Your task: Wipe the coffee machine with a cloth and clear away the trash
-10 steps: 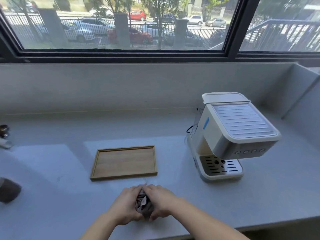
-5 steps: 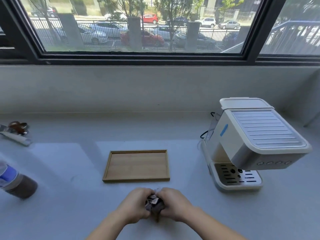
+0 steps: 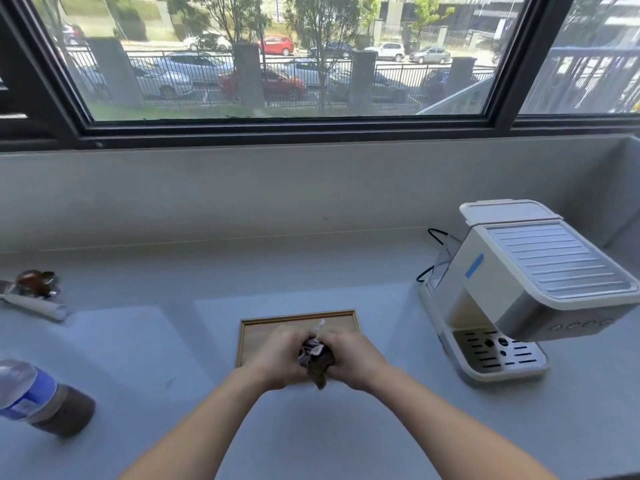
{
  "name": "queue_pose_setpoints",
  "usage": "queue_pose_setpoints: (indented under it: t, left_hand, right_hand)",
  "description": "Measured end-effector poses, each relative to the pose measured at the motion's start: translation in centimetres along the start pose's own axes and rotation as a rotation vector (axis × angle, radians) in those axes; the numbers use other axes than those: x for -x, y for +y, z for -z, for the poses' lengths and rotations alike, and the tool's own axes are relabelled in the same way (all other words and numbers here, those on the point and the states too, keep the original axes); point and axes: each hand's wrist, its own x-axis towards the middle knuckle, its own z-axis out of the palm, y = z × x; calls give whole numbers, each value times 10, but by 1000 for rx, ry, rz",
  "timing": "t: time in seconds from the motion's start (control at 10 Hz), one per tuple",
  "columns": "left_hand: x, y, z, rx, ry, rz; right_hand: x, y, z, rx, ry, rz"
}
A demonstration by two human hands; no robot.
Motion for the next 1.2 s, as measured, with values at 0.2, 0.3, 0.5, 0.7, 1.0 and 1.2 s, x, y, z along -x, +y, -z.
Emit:
queue_pose_setpoints:
  t: [0.2,0.3,0.5,0.7,1.0,1.2]
  left_hand:
    - [-29,-19,9,-36,48,60]
    - [-42,-27,4,3,32,101]
    - [-59,-40,-16,104,37,159]
    - [-63,-56,-25,57,-54,153]
    - [-55,-59,-27,-35,-140,248]
    - [-44,-57,1,-17,-80,285]
  right_hand:
    - [-35,6,-6,7,52,-47]
    - [-47,11,-12,16,43,-57]
    - [-60,28,-21,50,-12,-90]
    - [-66,37,-32,84,-75,-76]
    - [-66,41,-25,63,-155,-96]
    - [-58,40,1,118,-100,-93]
